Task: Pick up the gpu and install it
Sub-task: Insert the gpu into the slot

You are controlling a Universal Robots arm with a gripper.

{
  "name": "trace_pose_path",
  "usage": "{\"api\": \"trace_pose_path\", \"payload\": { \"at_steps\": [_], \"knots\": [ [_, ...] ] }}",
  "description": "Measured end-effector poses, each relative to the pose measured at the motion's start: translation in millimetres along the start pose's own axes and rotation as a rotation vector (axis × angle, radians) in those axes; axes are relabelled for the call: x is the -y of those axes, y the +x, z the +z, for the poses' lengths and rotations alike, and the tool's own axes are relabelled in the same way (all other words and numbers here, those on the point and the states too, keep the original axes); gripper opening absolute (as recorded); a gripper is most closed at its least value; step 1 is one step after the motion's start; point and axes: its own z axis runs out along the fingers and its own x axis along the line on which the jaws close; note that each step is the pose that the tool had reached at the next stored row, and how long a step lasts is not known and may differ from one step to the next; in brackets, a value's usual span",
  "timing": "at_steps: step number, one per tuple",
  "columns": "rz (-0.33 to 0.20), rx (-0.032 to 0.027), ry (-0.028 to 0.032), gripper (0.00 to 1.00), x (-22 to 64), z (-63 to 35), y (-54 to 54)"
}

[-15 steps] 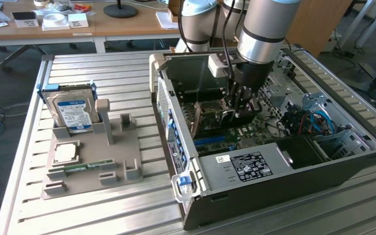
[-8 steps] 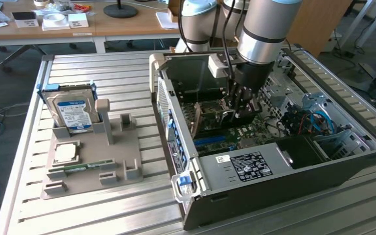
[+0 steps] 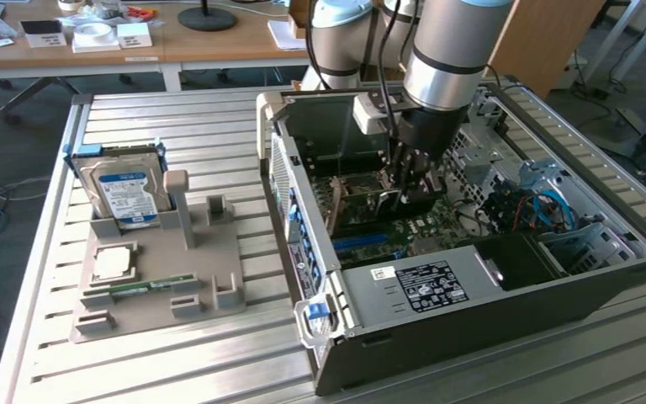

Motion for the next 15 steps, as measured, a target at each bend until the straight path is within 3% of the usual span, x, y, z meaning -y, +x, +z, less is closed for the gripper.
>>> {"api": "trace_pose_path", "payload": {
  "at_steps": [15],
  "knots": [
    [0.0, 0.0021, 0.0007, 0.27, -5.0, 0.0, 2.9]
  ]
}}
